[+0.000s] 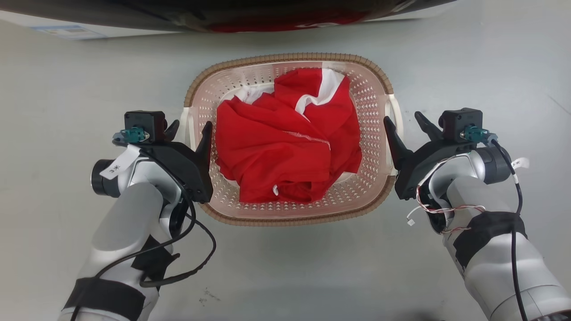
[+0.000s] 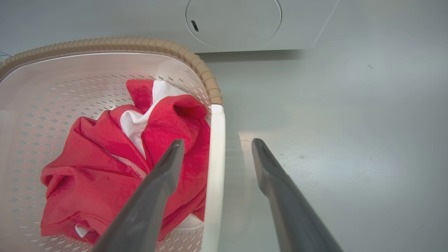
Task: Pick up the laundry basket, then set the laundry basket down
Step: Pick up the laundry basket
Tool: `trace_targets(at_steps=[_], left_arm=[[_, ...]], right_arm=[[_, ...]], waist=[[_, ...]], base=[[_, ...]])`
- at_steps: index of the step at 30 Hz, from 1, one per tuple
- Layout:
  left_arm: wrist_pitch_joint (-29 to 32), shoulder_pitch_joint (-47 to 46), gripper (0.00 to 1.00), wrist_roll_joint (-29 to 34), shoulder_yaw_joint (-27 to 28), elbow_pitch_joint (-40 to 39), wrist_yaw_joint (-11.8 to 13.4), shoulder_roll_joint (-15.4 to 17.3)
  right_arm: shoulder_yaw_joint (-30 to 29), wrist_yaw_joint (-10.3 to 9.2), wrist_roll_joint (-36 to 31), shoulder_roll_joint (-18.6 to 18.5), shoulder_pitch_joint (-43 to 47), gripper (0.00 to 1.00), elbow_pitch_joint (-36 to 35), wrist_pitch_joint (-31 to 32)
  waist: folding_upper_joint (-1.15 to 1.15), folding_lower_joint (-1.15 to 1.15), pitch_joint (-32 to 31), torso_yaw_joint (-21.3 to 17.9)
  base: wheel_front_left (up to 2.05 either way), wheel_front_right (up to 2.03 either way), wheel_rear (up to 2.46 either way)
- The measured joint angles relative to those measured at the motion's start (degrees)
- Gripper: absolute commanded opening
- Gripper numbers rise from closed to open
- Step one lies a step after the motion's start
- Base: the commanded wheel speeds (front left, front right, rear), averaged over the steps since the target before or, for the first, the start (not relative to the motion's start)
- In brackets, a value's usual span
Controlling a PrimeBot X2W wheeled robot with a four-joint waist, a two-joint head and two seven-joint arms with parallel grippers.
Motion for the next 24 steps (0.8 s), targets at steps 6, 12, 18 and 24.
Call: trace_targets(at_steps=[6,12,18,24], left_arm=[[0.64,-1.81,1.0,-0.14,-0.04,1.78,-0.47,-0.05],[1.34,-2.71,1.0,-0.59,0.15,4.78,-0.73,-0.25],[1.31,-4.59,1.0,-0.59,0.3,6.65,-0.98,-0.13],[1.18,-4.83,1.0,-0.71,0.29,8.59,-0.99,-0.24]], right_arm=[[0.51,0.48,0.44,0.15,-1.59,1.0,1.67,0.53],[1.15,0.92,0.83,0.23,-3.98,1.0,3.34,0.52],[1.74,1.15,1.57,0.25,-5.5,1.0,4.87,0.24],[2.8,1.4,3.16,0.25,-5.94,1.0,5.15,-0.57]], waist=[[-0.01,0.0,1.78,-0.25],[-0.01,0.0,4.55,-0.41],[-0.01,0.0,6.49,-0.44],[-0.01,0.0,6.95,-0.2]], base=[[0.0,0.0,0.0],[0.0,0.0,0.0],[0.0,0.0,0.0],[0.0,0.0,0.0]])
